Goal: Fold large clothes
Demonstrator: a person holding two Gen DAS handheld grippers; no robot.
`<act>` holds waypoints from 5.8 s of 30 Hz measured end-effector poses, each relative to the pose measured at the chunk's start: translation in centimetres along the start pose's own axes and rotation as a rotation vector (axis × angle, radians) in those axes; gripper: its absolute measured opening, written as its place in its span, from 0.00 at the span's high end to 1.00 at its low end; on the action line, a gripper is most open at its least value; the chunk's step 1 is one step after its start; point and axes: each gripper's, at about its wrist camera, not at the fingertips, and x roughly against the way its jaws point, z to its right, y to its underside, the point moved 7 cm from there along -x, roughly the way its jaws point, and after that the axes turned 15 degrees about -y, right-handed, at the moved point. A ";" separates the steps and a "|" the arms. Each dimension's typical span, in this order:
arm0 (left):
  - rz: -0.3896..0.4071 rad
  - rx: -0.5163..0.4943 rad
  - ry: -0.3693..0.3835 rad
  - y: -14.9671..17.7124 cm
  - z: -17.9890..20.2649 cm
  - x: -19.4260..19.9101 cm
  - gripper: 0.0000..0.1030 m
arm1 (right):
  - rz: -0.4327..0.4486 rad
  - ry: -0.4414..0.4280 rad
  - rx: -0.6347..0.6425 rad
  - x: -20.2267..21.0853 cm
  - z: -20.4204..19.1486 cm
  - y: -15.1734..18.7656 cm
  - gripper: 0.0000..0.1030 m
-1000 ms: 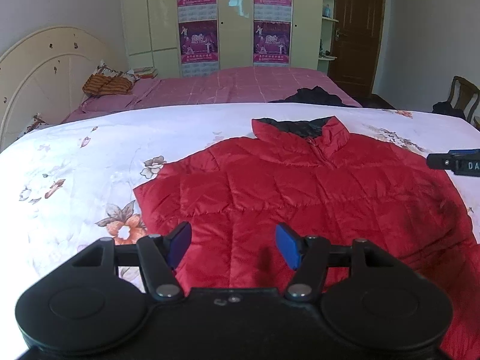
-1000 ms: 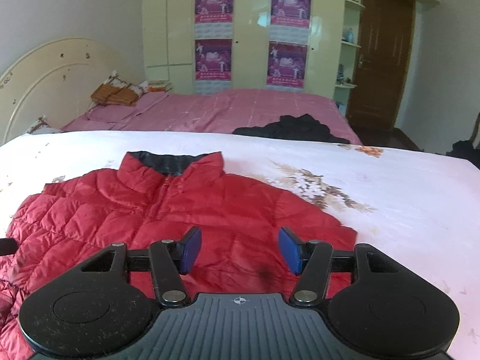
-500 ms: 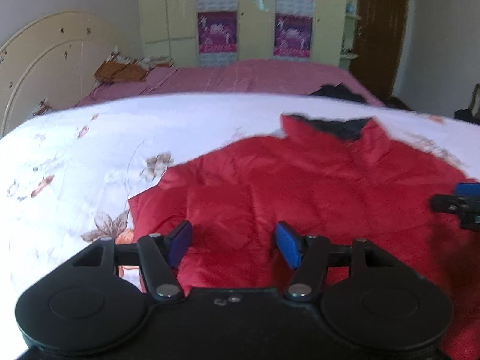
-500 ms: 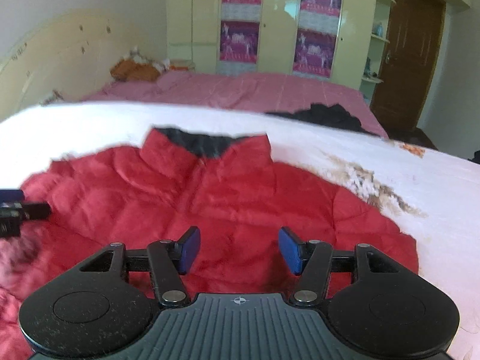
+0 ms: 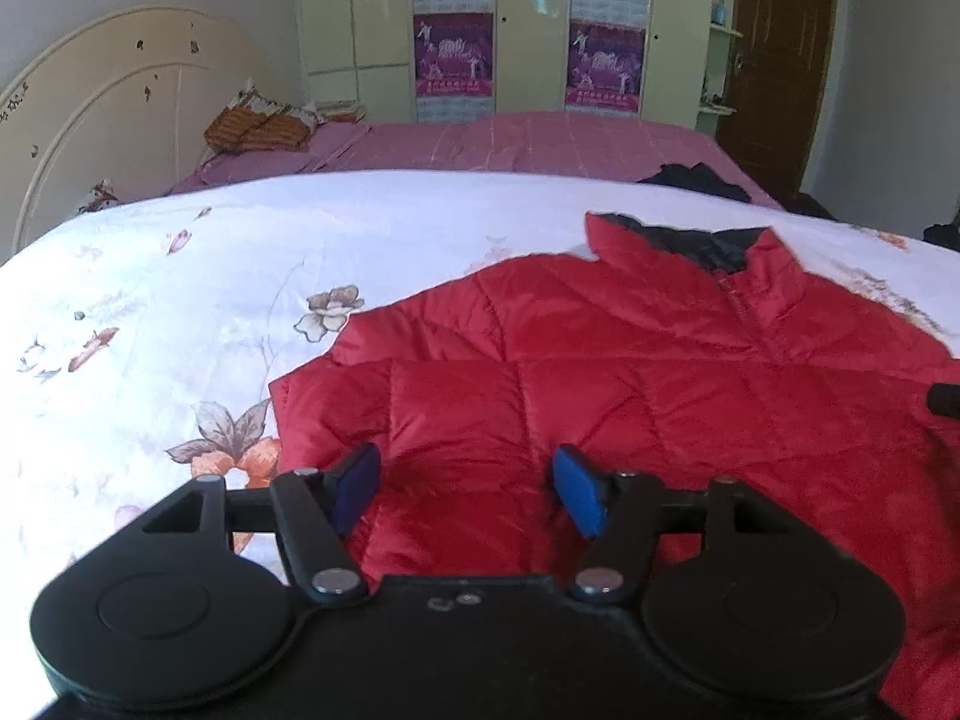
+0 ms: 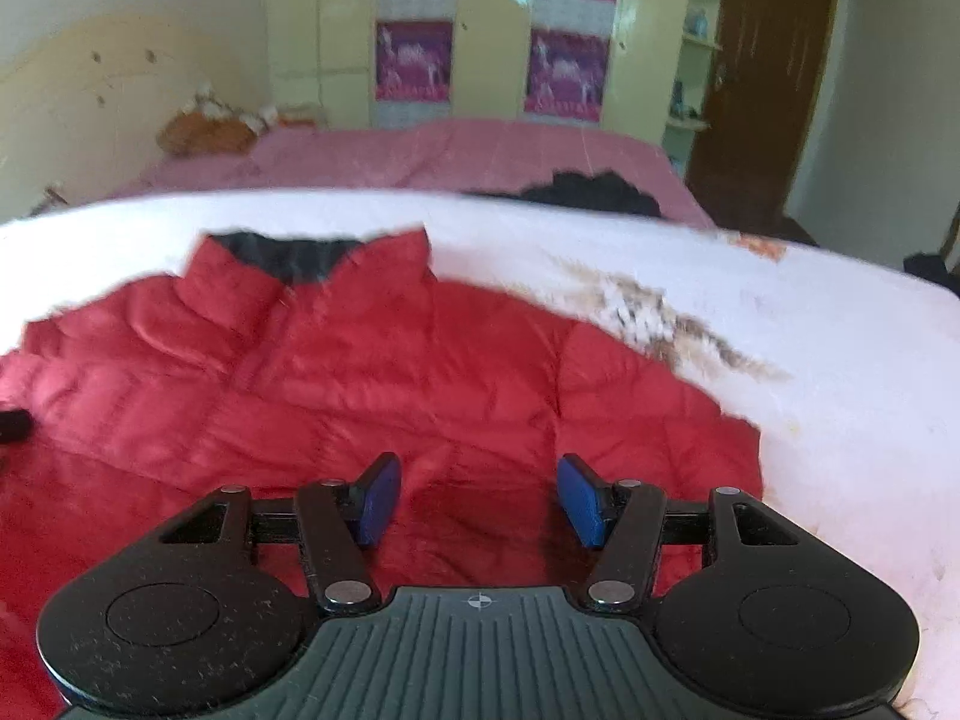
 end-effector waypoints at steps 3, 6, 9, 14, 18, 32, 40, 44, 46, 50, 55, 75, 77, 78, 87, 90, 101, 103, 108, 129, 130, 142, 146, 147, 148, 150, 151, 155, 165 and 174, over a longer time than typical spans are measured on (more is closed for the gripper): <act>0.002 0.008 0.023 0.0 0.1 1.7 0.39 | 0.012 -0.024 0.015 1.2 -1.3 -0.1 0.44; 0.002 0.009 0.049 0.3 0.4 3.4 0.39 | 0.009 -0.041 0.019 1.8 -2.4 0.4 0.44; -0.009 0.006 0.068 1.1 0.8 4.5 0.38 | -0.002 -0.052 0.023 2.3 -3.1 1.3 0.44; -0.051 -0.022 0.060 3.6 1.1 4.5 0.36 | -0.030 -0.022 0.028 2.8 -2.6 3.2 0.44; -0.076 -0.042 0.050 4.7 1.2 3.4 0.35 | -0.094 0.046 -0.011 1.9 0.0 5.2 0.44; -0.092 -0.051 -0.015 4.7 2.1 3.1 0.31 | -0.148 -0.003 -0.032 1.1 1.5 6.2 0.44; -0.064 -0.008 -0.046 3.9 2.1 6.5 0.30 | -0.079 -0.079 -0.056 4.5 1.2 5.0 0.44; -0.035 -0.015 -0.048 3.9 2.8 9.1 0.26 | -0.053 -0.119 -0.051 6.5 0.8 4.6 0.44; -0.033 -0.008 -0.046 3.9 3.0 10.1 0.25 | -0.051 -0.137 -0.057 7.2 0.6 4.7 0.44; -0.024 0.000 -0.043 4.0 3.2 12.1 0.24 | -0.049 -0.162 -0.075 8.4 0.3 5.1 0.44; -0.001 -0.009 -0.036 4.4 2.9 14.8 0.20 | -0.040 -0.185 -0.084 10.1 -0.4 5.7 0.44; 0.027 -0.086 0.083 11.2 -1.9 21.2 0.08 | 0.053 -0.028 -0.017 21.3 -7.4 12.4 0.01; 0.025 -0.087 0.084 11.9 -2.9 21.5 0.08 | 0.045 -0.025 -0.015 21.9 -8.2 13.1 0.01; 0.022 -0.086 0.086 12.2 -3.3 21.6 0.08 | 0.043 -0.021 -0.014 22.2 -8.5 13.5 0.01; -0.016 -0.087 0.100 16.3 -7.0 22.2 0.10 | 0.020 0.009 0.020 24.2 -9.8 16.5 0.01; -0.036 -0.069 0.106 17.5 -8.2 22.3 0.11 | 0.006 0.018 0.030 24.9 -9.7 17.6 0.01; -0.091 -0.045 0.090 21.4 -11.3 22.4 0.16 | -0.045 0.103 0.030 27.2 -6.9 21.9 0.01; -0.102 -0.045 0.090 22.0 -11.5 22.3 0.17 | -0.054 0.122 0.025 27.5 -6.2 22.6 0.01; -0.139 -0.058 0.122 23.7 -11.4 22.0 0.26 | -0.074 0.169 -0.010 28.3 -4.2 24.4 0.01; -0.132 0.069 0.324 21.9 -11.0 23.3 0.89 | -0.095 0.019 -0.218 28.6 -3.1 25.5 0.91; -0.119 0.073 0.329 21.3 -11.0 23.5 0.89 | -0.081 0.016 -0.213 28.9 -3.2 24.9 0.91; 0.078 0.122 0.335 10.6 -9.5 23.6 0.89 | 0.103 0.002 -0.124 27.5 -2.4 13.7 0.91; 0.121 0.124 0.307 6.6 -8.3 21.6 0.90 | 0.144 0.002 -0.119 25.2 -1.0 9.5 0.91; 0.128 0.126 0.302 5.6 -8.1 21.1 0.90 | 0.154 0.003 -0.116 24.5 -0.6 8.3 0.91; 0.136 0.132 0.295 4.6 -7.8 20.4 0.90 | 0.162 0.004 -0.113 23.9 -0.2 7.3 0.91; 0.152 0.138 0.280 2.7 -7.3 19.1 0.90 | 0.176 0.005 -0.108 22.5 0.4 5.3 0.91; 0.159 0.139 0.272 1.9 -7.0 18.4 0.90 | 0.181 0.006 -0.104 21.7 0.8 4.2 0.91; 0.176 0.128 0.232 -1.7 -5.5 15.0 0.90 | 0.193 0.014 -0.107 18.1 2.5 0.3 0.91; 0.181 0.131 0.109 -7.9 -3.2 6.8 0.90 | 0.170 0.054 -0.100 7.8 6.2 -6.4 0.91; 0.145 0.105 0.032 -10.1 -0.9 -0.1 0.90 | 0.109 0.082 -0.118 -0.5 9.8 -8.6 0.91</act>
